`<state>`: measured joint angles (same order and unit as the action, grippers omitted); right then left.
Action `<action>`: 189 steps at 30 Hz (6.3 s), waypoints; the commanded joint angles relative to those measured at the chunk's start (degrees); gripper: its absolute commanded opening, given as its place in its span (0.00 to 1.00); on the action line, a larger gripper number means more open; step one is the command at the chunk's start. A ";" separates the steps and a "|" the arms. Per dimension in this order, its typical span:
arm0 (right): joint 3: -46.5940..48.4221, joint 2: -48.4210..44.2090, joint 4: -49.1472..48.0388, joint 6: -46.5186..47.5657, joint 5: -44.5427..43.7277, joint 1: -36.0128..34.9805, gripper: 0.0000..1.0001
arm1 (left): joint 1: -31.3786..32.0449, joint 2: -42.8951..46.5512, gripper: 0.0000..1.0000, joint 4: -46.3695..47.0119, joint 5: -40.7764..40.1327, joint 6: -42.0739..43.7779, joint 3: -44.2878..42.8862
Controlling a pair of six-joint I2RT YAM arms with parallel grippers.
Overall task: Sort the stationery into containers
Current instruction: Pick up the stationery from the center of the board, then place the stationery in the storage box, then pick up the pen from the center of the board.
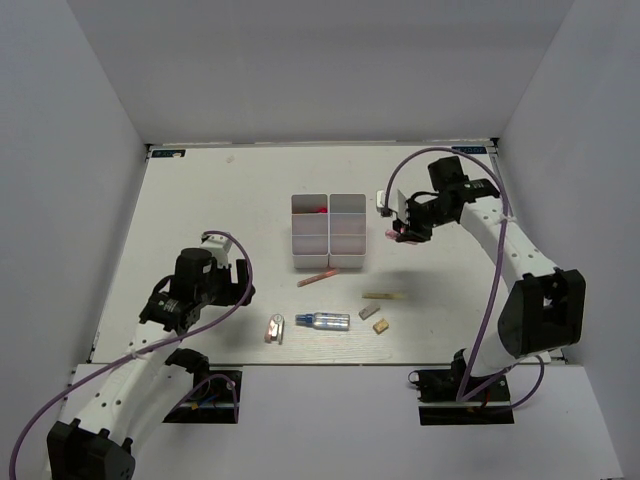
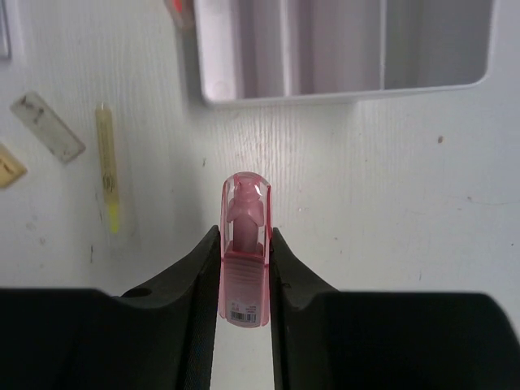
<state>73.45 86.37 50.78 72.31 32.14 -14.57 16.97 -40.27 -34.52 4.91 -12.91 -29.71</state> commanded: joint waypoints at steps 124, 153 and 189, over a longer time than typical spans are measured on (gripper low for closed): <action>-21.59 -23.53 -22.75 -41.64 -1.29 -5.65 0.45 | 25.92 -53.68 0.52 15.63 1.24 26.97 -24.43; -21.51 -24.41 -22.13 -41.11 0.11 -5.03 0.45 | 24.78 -56.76 0.28 15.54 2.56 26.09 -21.18; -22.56 -27.04 -22.48 -41.38 1.79 -4.77 0.45 | 27.15 -36.81 0.01 -0.72 1.86 27.32 -26.53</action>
<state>50.83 60.66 29.85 30.61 32.40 -19.84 44.10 -79.37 -33.50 7.68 13.74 -53.17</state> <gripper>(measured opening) 0.447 0.255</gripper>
